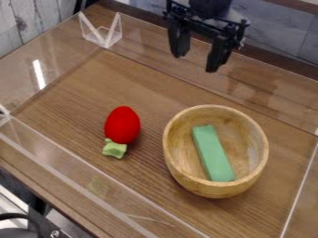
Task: Remove the green stick from the brown bowl and put it on the table
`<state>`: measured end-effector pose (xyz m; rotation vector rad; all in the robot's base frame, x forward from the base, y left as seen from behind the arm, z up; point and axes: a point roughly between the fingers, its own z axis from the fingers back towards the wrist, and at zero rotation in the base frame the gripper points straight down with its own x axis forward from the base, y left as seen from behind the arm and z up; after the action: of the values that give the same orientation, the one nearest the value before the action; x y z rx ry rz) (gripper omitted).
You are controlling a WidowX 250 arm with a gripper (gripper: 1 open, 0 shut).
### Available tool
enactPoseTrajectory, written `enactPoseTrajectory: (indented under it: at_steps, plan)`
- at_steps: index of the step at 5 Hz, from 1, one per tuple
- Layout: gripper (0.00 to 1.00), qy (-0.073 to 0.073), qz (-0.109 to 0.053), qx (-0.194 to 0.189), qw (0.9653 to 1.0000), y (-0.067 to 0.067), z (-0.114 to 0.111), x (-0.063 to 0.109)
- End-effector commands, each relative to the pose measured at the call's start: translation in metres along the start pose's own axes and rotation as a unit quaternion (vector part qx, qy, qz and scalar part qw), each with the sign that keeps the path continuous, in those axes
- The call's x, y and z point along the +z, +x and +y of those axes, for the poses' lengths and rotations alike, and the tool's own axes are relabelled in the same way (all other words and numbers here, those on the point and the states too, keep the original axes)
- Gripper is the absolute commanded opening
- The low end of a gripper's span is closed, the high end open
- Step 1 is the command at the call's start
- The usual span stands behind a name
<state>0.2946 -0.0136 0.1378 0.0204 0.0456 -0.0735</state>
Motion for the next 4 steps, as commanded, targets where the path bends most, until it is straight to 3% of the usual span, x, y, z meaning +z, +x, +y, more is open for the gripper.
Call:
enactPoseTrajectory:
  at_steps: [1,2,3,4]
  plan:
    - [1.00,-0.004,-0.011,0.054,0.9985,0.004,0.001,0.001]
    - [1.00,-0.014,-0.003,0.124,0.9922,-0.007,-0.013,0.003]
    - [1.00,-0.031,0.010,0.200,0.9793,-0.016,-0.032,0.004]
    - [1.00,-0.042,0.017,0.251,0.9668,-0.023,-0.048,-0.021]
